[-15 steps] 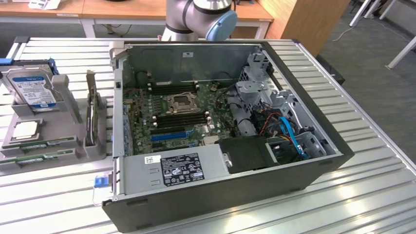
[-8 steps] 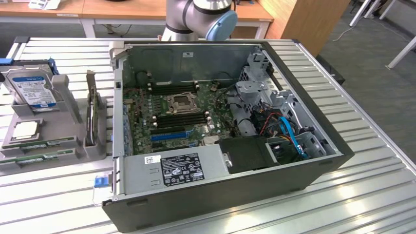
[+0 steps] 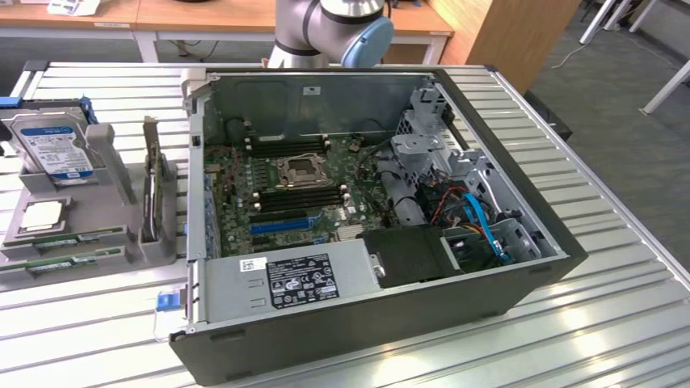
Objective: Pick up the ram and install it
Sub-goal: 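Pick up the ram and move it above insertion slot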
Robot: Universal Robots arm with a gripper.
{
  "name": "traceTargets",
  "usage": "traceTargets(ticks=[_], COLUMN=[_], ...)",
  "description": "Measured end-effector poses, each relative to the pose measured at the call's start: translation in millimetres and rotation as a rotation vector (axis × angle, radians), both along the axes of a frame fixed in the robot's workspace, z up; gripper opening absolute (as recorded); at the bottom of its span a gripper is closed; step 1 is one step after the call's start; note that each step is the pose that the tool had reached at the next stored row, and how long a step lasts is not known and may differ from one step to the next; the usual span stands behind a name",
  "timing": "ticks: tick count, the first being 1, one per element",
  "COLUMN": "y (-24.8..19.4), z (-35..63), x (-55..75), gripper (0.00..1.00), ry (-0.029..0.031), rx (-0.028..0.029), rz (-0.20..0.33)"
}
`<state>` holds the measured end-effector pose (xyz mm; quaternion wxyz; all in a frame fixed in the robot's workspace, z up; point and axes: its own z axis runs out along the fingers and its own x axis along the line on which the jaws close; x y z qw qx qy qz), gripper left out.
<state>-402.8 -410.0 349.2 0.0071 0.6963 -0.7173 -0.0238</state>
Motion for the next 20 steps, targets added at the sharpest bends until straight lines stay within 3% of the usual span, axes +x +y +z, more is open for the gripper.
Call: traceTargets(ticks=[20], y=[0.0], z=[-15.9], x=[0.0], gripper=[0.3], ry=[-0.0001], rx=[0.0], rz=[0.0])
